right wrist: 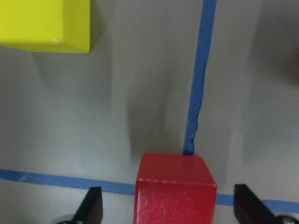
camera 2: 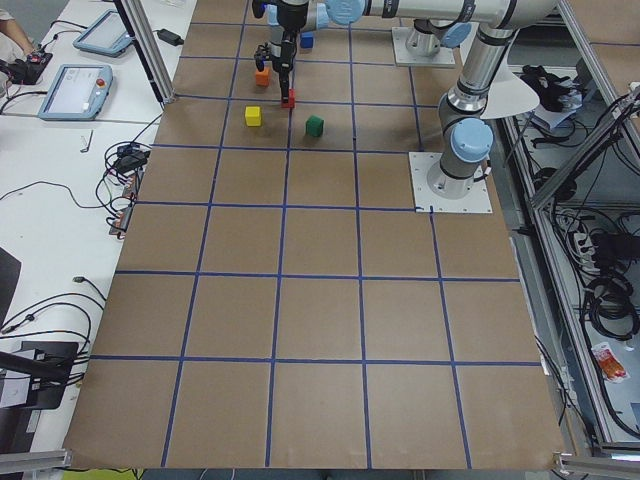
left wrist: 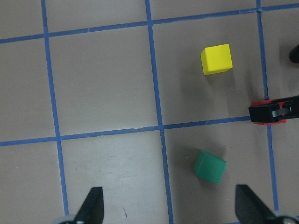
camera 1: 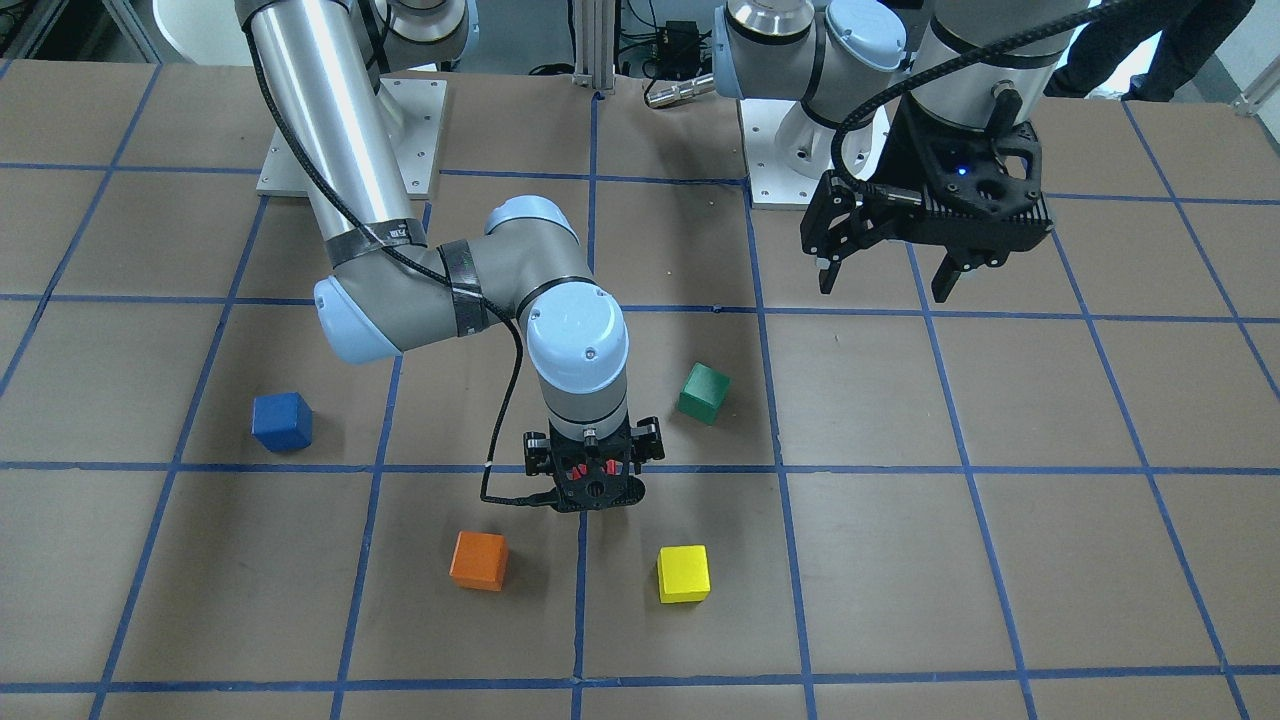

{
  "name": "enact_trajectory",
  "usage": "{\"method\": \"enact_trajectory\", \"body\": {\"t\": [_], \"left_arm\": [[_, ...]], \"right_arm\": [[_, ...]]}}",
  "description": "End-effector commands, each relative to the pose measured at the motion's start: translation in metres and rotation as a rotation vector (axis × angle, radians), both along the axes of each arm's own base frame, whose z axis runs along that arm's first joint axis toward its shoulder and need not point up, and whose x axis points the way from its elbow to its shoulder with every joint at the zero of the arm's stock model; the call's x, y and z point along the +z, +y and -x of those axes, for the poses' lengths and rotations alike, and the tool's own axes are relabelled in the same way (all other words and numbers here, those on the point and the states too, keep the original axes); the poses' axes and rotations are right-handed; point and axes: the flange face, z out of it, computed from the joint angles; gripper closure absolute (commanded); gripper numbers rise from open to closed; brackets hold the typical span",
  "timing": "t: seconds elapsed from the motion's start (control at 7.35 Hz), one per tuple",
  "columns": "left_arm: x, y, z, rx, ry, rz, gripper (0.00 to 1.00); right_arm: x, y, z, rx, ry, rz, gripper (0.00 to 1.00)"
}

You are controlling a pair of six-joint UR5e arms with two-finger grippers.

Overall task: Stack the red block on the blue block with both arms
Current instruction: 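Lower the right gripper onto the red cube and close on it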

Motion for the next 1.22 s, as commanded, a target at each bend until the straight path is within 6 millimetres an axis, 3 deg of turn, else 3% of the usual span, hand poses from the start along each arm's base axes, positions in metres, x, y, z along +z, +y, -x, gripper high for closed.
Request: {"method": "enact_trajectory", "body": {"t": [0.0, 0.14, 0.27, 0.41, 0.68, 0.95, 1.09], "left_arm": [[0.0, 0.0, 0.0, 0.0, 0.0, 0.0, 0.0], [0.0, 0.0, 0.0, 0.0, 0.0, 0.0, 0.0], [0.0, 0.0, 0.0, 0.0, 0.0, 0.0, 0.0], [0.0, 0.0, -0.001, 0.002, 0.0, 0.002, 0.0], [0.0, 0.0, 0.0, 0.0, 0.0, 0.002, 0.0], [0.0, 0.0, 0.0, 0.0, 0.0, 0.002, 0.0], [0.0, 0.0, -0.001, 0.002, 0.0, 0.002, 0.0]], "right_arm": [[-0.002, 0.001, 0.0, -0.002, 0.003, -0.006, 0.23], [0.0, 0.002, 0.0, -0.002, 0.006, -0.008, 0.85], [-0.001, 0.002, 0.001, -0.006, 0.01, -0.011, 1.0], [0.0, 0.003, 0.001, -0.008, 0.013, -0.017, 1.0], [0.023, 0.001, 0.005, -0.011, 0.003, 0.012, 1.0], [0.104, -0.001, 0.05, -0.064, 0.012, 0.0, 1.0], [0.136, -0.01, 0.095, -0.135, 0.021, -0.017, 1.0]]}}
